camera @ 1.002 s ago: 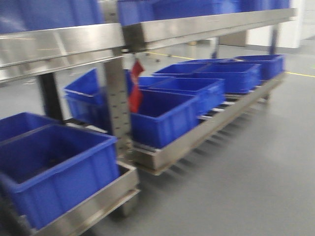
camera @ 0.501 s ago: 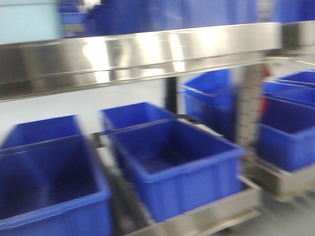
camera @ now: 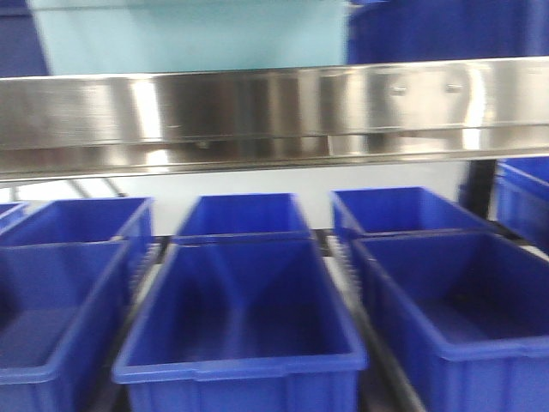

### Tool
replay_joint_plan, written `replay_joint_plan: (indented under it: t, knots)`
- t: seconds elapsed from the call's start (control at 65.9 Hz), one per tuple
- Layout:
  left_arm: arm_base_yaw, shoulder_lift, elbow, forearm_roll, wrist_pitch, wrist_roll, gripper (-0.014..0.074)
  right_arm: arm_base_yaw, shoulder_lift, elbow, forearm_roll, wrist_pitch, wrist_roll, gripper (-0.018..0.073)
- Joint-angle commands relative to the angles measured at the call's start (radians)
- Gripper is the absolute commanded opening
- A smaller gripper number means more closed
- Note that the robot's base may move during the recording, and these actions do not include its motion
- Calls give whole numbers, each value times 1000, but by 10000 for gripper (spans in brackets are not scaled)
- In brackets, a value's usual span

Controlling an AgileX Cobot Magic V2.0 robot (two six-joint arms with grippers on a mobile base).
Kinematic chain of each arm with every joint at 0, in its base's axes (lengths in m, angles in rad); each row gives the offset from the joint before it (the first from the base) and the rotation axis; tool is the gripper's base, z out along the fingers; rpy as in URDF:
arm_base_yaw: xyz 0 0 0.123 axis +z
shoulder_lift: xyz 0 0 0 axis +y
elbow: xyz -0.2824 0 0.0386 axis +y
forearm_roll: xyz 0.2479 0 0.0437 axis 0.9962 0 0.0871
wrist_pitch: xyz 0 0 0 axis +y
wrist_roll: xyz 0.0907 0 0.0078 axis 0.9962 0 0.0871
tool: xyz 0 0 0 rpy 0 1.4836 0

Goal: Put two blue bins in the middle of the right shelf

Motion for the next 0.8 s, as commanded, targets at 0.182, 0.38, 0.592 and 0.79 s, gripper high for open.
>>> replay_joint_plan:
  t: [0.182,0.38,0.592,0.79]
  knots:
    - [2,-16,-8,1,-51,-7,-111,-1,-10,-10,-17,-39,-9,-162]
    - [2,-16,-8,1,-51,-7,-111,-1,-10,-10,-17,-39,-9,-162]
    - [2,-16,-8,1,-51,-7,-111,-1,-10,-10,-17,-39,-9,-162]
    - [2,-16,-8,1,-51,-7,-111,-1,-10,-10,-17,-39,-9,-162]
